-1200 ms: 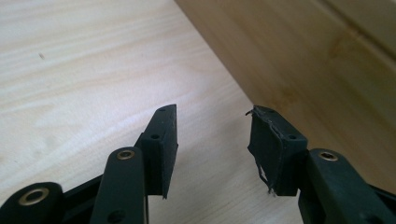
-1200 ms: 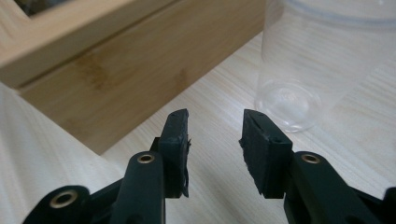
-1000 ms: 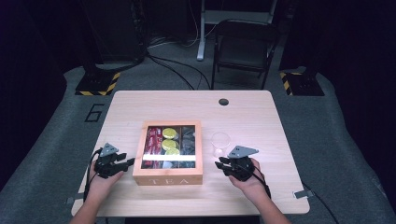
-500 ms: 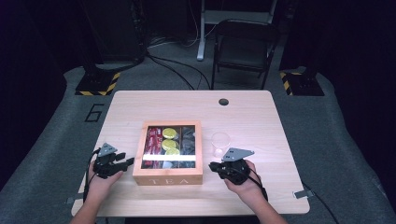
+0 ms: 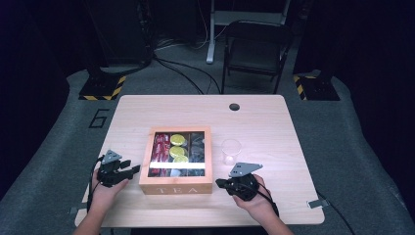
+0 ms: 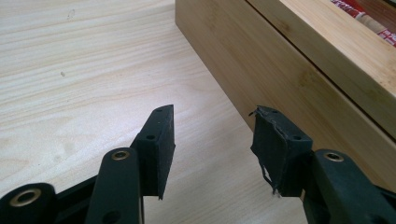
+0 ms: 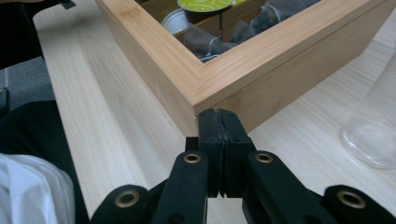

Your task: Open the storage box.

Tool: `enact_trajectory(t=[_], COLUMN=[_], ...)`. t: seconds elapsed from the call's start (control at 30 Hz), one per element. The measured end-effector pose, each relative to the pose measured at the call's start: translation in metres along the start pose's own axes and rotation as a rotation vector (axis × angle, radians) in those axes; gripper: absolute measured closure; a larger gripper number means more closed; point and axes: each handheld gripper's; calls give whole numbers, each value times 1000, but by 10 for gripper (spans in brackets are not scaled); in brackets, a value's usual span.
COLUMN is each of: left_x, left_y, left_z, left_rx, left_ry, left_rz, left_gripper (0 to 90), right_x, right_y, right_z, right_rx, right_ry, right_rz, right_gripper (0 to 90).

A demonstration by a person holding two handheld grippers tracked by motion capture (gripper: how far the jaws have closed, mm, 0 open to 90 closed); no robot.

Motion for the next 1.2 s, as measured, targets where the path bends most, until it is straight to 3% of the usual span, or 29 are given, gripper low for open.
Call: enact_trajectory(t=[0.33,0.57,0.97,1.2], left_x=[0,0,-1,-6], left_y=[0,0,-1,-3], left_z=[0,0,0,-1], left_rx=[2,2,1,-2], left_ry=[-3,-4,-1,1], left_rz=[1,2,7,-1], left_gripper=[487,487,486,486], right_x=[7,12,14,13], right_y=[-1,-2,-1,3], right_z=[-5,-6,-8,-8], right_rx=[-34,-29,-41,-18], right_ry=[32,41,22,19], right_rz=[-25,-42,-37,-29], right_gripper=[893,892,892,890])
Point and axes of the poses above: each handheld gripper's, and its own axes: x roughly forward along the jaws, y roughly out of its top, z roughly to its right, and after that the axes turned 13 degrees about -x, right-handed
